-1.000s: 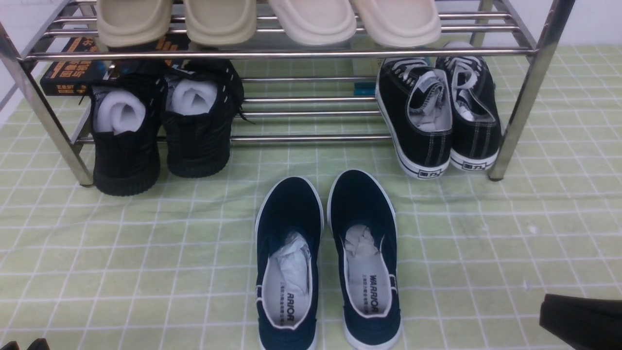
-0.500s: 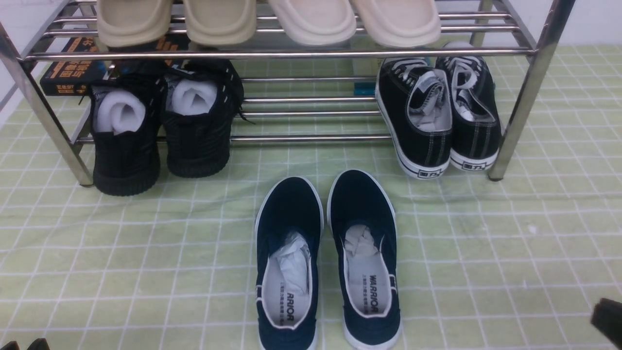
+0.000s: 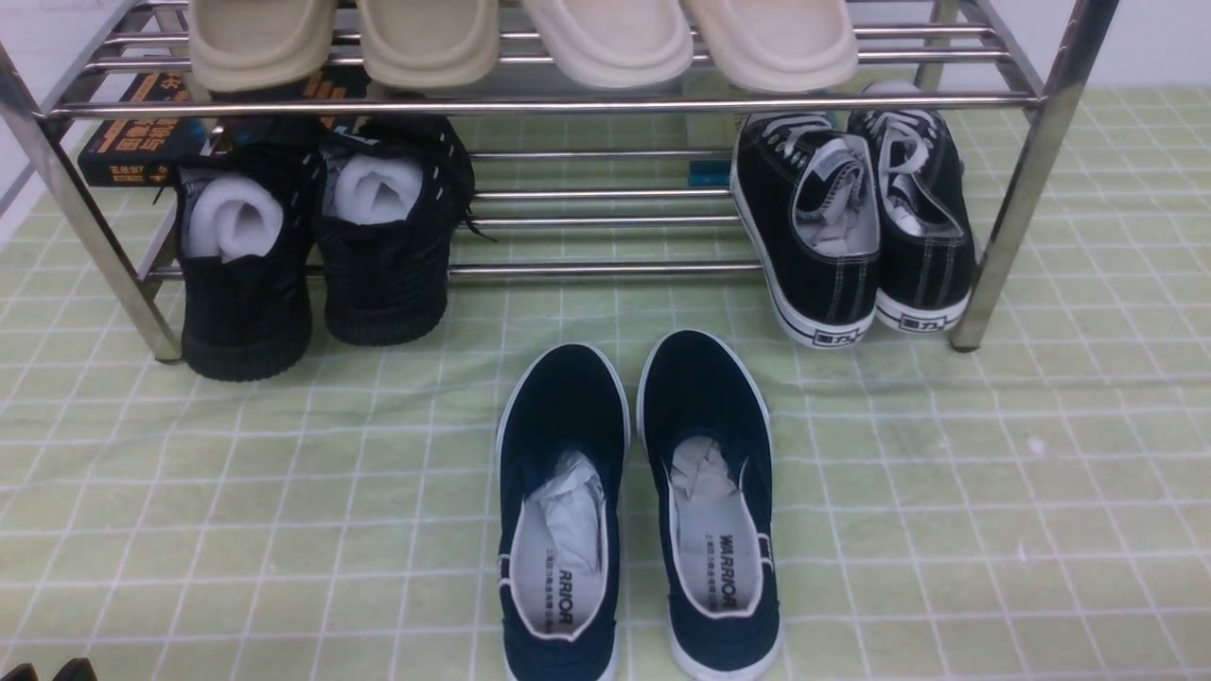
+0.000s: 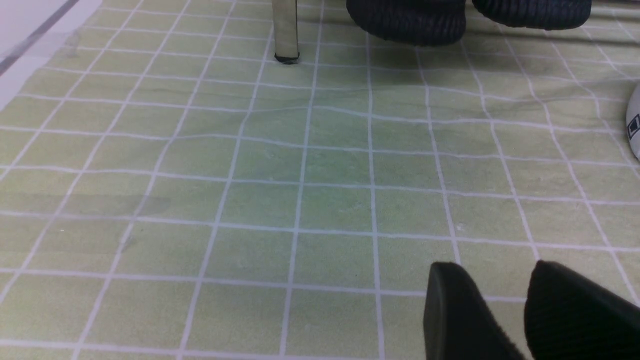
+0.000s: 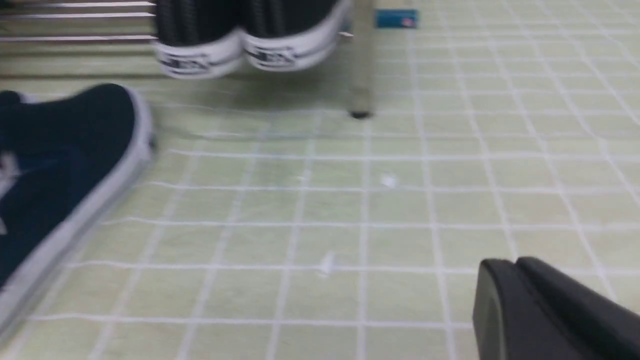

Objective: Take the shoes off the shelf with your hand from the green coffee tablecloth.

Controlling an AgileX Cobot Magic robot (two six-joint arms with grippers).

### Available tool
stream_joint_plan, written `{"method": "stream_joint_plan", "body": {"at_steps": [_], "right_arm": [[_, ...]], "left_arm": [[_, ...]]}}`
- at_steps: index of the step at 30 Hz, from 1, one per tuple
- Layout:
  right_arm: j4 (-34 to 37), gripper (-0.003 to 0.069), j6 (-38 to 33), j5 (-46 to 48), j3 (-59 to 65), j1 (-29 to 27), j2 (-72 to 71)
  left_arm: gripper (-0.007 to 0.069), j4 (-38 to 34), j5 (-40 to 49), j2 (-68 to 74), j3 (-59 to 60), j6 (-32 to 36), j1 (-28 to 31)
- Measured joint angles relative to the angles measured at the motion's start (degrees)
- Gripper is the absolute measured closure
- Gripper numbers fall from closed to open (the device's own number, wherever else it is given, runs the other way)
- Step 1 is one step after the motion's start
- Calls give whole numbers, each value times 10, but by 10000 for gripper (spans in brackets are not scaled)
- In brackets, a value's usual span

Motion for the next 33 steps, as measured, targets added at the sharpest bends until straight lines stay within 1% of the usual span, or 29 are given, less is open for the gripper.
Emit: {"method": "stream_joint_plan", "body": {"at_steps": [3,6,11,33], "right_arm": [[6,617,0,10,0,-34,0],[20,613,0,32,-4,-51,0],[28,608,-1,45,-6,-53,0],[28,574,-1,45,-6,-53,0]], "left_arm": [[383,0,0,0,0,0,0],[383,0,0,0,0,0,0],[383,0,0,0,0,0,0],[383,0,0,0,0,0,0]]}}
